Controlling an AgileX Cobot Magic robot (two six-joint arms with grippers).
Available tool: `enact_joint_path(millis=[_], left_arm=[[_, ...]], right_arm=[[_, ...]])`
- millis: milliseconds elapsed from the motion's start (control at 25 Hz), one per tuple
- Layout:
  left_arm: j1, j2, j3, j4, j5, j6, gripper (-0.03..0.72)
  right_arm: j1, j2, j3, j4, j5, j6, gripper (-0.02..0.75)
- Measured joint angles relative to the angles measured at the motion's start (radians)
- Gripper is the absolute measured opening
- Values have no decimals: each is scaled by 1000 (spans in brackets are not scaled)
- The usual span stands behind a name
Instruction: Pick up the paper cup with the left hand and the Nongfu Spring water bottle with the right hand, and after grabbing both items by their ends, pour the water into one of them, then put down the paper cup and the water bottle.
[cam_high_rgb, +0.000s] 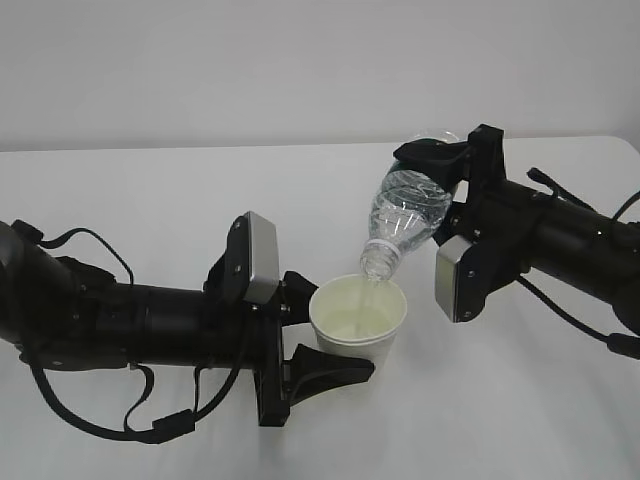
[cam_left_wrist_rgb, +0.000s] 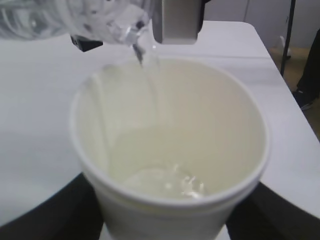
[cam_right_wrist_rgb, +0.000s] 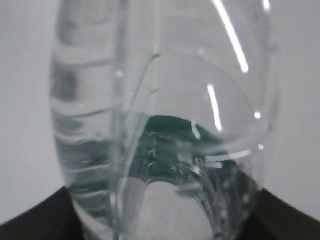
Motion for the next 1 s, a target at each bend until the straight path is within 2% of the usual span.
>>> enact_joint_path(millis=[1000], left_arm=[[0, 0, 0, 14, 11, 0, 481]], right_arm=[[0, 0, 0, 0, -2, -2, 456]])
